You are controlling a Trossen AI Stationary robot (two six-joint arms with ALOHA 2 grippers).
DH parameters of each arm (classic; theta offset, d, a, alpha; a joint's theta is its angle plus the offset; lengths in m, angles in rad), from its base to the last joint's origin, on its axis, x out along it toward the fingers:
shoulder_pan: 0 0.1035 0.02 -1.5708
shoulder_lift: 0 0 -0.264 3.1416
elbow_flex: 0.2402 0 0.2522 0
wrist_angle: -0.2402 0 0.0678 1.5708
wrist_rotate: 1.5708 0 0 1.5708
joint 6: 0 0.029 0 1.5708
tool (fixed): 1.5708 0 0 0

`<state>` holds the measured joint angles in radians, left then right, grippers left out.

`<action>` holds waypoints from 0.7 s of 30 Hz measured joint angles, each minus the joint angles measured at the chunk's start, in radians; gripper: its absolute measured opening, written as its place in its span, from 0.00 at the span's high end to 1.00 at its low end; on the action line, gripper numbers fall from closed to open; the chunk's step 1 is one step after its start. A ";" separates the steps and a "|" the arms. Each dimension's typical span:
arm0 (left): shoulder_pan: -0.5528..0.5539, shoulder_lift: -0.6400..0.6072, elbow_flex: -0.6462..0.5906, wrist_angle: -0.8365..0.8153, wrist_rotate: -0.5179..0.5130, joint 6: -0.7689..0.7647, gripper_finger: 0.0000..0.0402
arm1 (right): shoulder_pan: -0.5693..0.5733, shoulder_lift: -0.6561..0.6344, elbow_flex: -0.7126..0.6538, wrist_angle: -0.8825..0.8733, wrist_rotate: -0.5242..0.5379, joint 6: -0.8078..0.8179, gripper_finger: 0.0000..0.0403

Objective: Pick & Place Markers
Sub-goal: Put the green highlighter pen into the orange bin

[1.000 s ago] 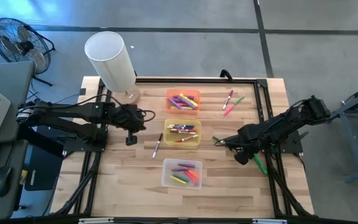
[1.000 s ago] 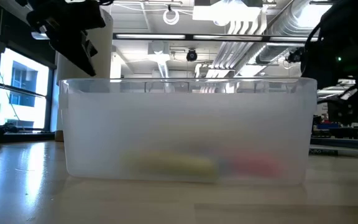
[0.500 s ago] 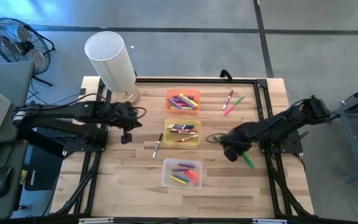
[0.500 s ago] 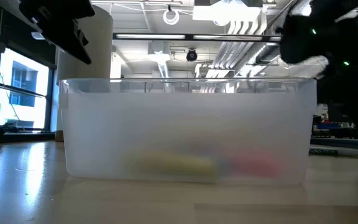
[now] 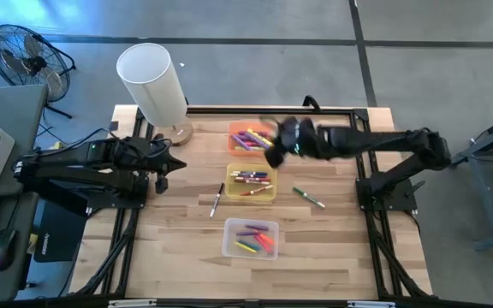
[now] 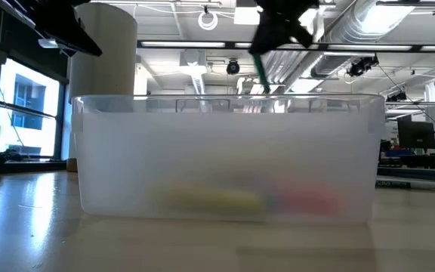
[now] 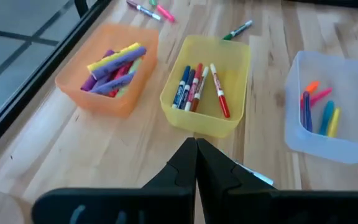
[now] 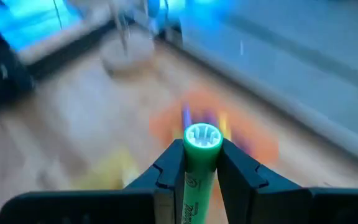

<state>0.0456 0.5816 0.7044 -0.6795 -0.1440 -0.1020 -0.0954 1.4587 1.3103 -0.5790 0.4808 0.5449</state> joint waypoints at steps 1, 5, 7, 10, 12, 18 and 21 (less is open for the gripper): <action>0.000 0.000 0.000 0.000 0.000 0.000 1.00 | -0.027 0.030 0.037 0.039 -0.001 -0.066 0.84; 0.000 0.005 -0.003 -0.005 0.016 0.007 1.00 | -0.117 0.217 0.237 0.012 -0.038 -0.271 0.84; 0.000 0.005 -0.002 -0.003 0.035 0.027 1.00 | -0.148 0.333 0.359 -0.043 -0.074 -0.345 0.84; 0.000 0.004 -0.002 -0.014 0.045 0.052 1.00 | -0.186 0.513 0.552 -0.157 -0.134 -0.415 0.84; 0.000 -0.006 -0.002 -0.040 0.048 0.063 1.00 | -0.203 0.628 0.669 -0.254 -0.162 -0.450 0.84; 0.000 -0.062 -0.002 -0.123 0.037 0.071 1.00 | -0.235 0.870 0.919 -0.539 -0.203 -0.501 0.84; 0.000 -0.078 -0.002 -0.122 0.029 0.071 1.00 | -0.240 0.920 0.963 -0.597 -0.215 -0.502 0.83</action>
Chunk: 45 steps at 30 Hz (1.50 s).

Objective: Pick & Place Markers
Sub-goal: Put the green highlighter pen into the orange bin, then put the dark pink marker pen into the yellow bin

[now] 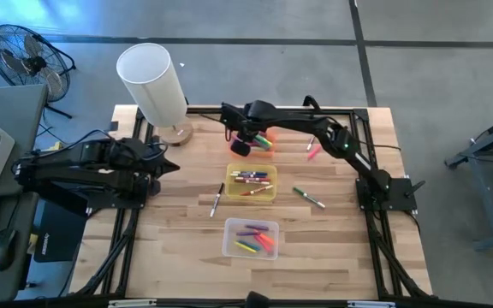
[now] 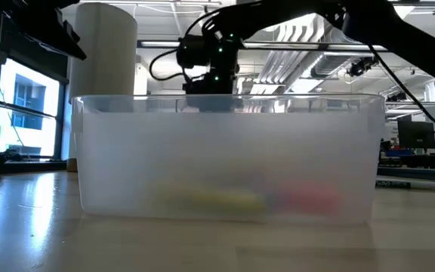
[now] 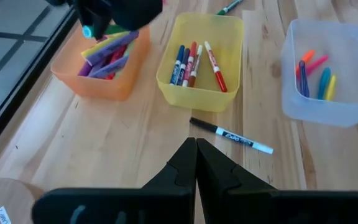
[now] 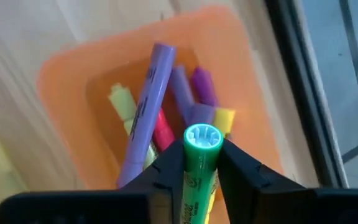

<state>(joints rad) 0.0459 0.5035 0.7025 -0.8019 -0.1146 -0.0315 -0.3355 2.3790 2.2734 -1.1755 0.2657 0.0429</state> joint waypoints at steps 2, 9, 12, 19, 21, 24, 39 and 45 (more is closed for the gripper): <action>0.000 -0.005 0.000 -0.001 0.000 -0.001 1.00 | 0.000 0.009 0.001 -0.007 0.000 0.000 0.76; 0.000 -0.004 0.000 0.000 -0.001 -0.003 1.00 | 0.000 -0.001 -0.002 -0.009 0.016 0.014 0.62; 0.000 -0.004 0.000 0.001 -0.008 -0.007 1.00 | 0.000 -0.034 -0.002 -0.052 0.022 0.074 0.64; 0.000 -0.004 0.000 0.001 -0.019 -0.009 1.00 | 0.014 -0.226 -0.131 -0.080 0.023 0.182 0.81; 0.000 -0.004 0.000 0.001 -0.027 -0.016 1.00 | 0.028 -0.315 -0.245 -0.048 0.029 0.228 0.86; 0.000 -0.004 0.000 0.001 -0.029 -0.018 1.00 | 0.050 -0.469 -0.462 0.052 0.029 0.310 0.95; 0.000 -0.004 0.001 0.044 -0.073 -0.055 1.00 | -0.075 -0.914 -1.159 0.252 0.040 0.715 1.00; 0.000 -0.004 0.002 0.052 -0.080 -0.062 1.00 | -0.246 -0.849 -1.149 0.376 0.053 0.715 1.00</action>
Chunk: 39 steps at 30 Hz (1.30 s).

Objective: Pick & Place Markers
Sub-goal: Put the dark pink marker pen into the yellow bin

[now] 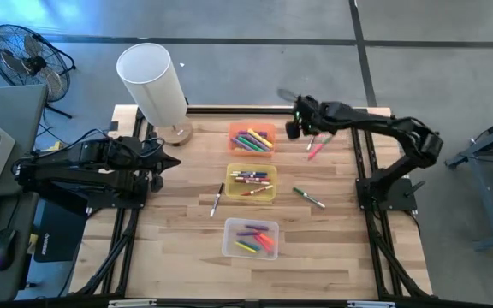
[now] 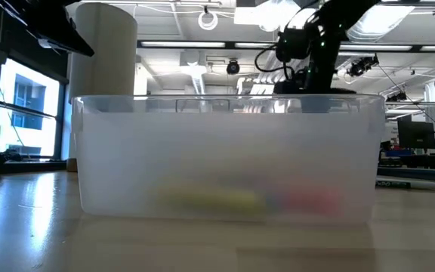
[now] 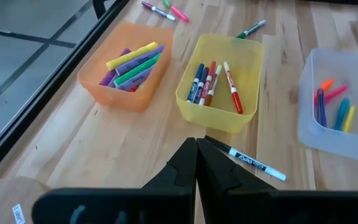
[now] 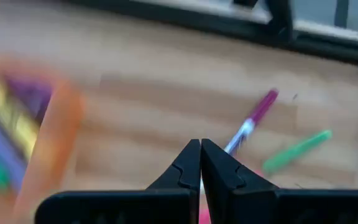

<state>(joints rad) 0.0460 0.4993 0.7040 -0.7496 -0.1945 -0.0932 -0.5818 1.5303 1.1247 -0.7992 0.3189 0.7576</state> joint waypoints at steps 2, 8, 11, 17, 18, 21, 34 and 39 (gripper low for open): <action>0.000 0.000 0.000 -0.001 -0.003 -0.020 1.00 | -0.060 0.024 0.001 0.052 -0.024 0.018 0.99; 0.000 0.000 0.000 -0.002 -0.007 -0.047 1.00 | -0.173 0.117 0.001 0.048 -0.037 0.076 0.88; 0.000 0.000 0.000 -0.003 -0.009 -0.049 1.00 | -0.198 0.167 0.000 0.044 -0.047 0.076 0.79; 0.000 0.000 0.000 -0.003 -0.011 -0.069 1.00 | -0.228 0.265 0.000 0.048 -0.103 0.101 0.66; 0.000 0.000 0.000 -0.003 -0.011 -0.072 1.00 | -0.232 0.278 0.000 0.044 -0.104 0.105 0.66; 0.000 0.000 0.000 -0.003 -0.011 -0.076 1.00 | -0.239 0.309 0.000 0.025 -0.103 0.140 0.66; 0.000 0.000 0.000 -0.004 -0.010 -0.119 1.00 | -0.243 0.399 0.005 0.085 -0.171 0.029 0.85; 0.000 0.000 0.000 -0.004 -0.010 -0.130 1.00 | -0.227 0.405 0.004 0.091 -0.157 -0.056 0.94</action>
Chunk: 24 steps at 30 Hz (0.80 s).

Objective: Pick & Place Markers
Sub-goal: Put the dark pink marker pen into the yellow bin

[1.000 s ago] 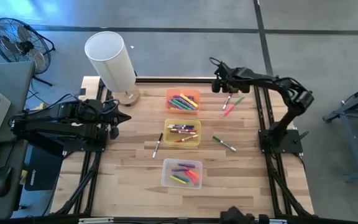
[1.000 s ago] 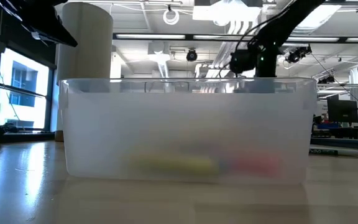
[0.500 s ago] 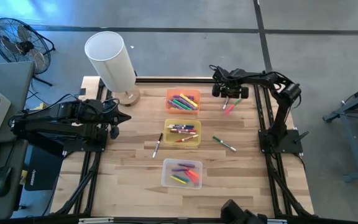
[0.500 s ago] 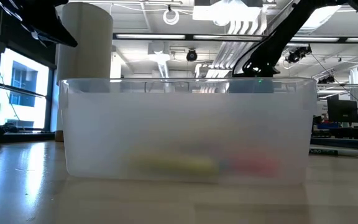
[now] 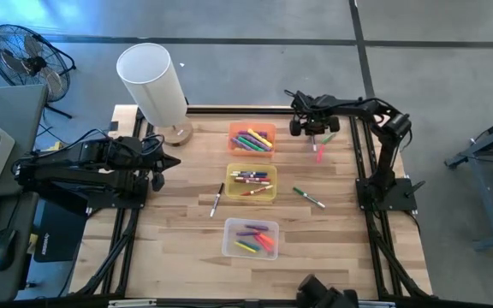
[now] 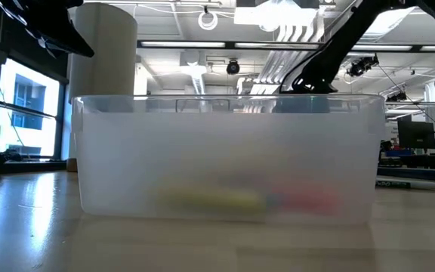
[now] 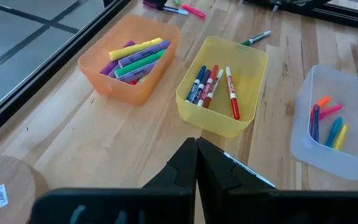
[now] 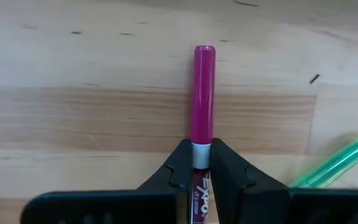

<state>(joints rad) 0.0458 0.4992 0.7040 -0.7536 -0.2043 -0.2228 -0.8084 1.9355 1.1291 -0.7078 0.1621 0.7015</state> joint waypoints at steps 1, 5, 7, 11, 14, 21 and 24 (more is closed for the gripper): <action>0.000 0.000 0.000 0.000 0.000 0.000 1.00 | 0.007 -0.002 -0.001 0.001 0.008 -0.006 0.94; 0.000 0.000 0.000 -0.001 0.000 0.000 1.00 | 0.035 -0.037 -0.006 0.013 0.024 -0.030 0.94; 0.000 0.000 0.000 -0.001 0.000 0.000 1.00 | 0.051 -0.063 -0.009 0.013 0.034 -0.031 0.92; 0.000 0.000 0.000 -0.001 0.000 0.008 1.00 | 0.081 -0.164 -0.008 0.040 -0.021 -0.057 0.93; 0.000 0.000 0.000 -0.001 -0.013 0.008 1.00 | 0.120 -0.238 -0.008 0.055 -0.007 -0.101 0.94; 0.000 0.000 0.000 -0.003 -0.023 0.008 1.00 | 0.344 -0.401 -0.007 0.190 0.060 -0.245 0.94; 0.000 0.000 0.000 -0.005 -0.024 0.009 1.00 | 0.480 -0.416 0.012 0.296 0.059 -0.320 0.94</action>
<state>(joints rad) 0.0460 0.4995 0.7036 -0.7582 -0.2279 -0.2143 -0.3284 1.5199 1.1412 -0.4121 0.2213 0.3818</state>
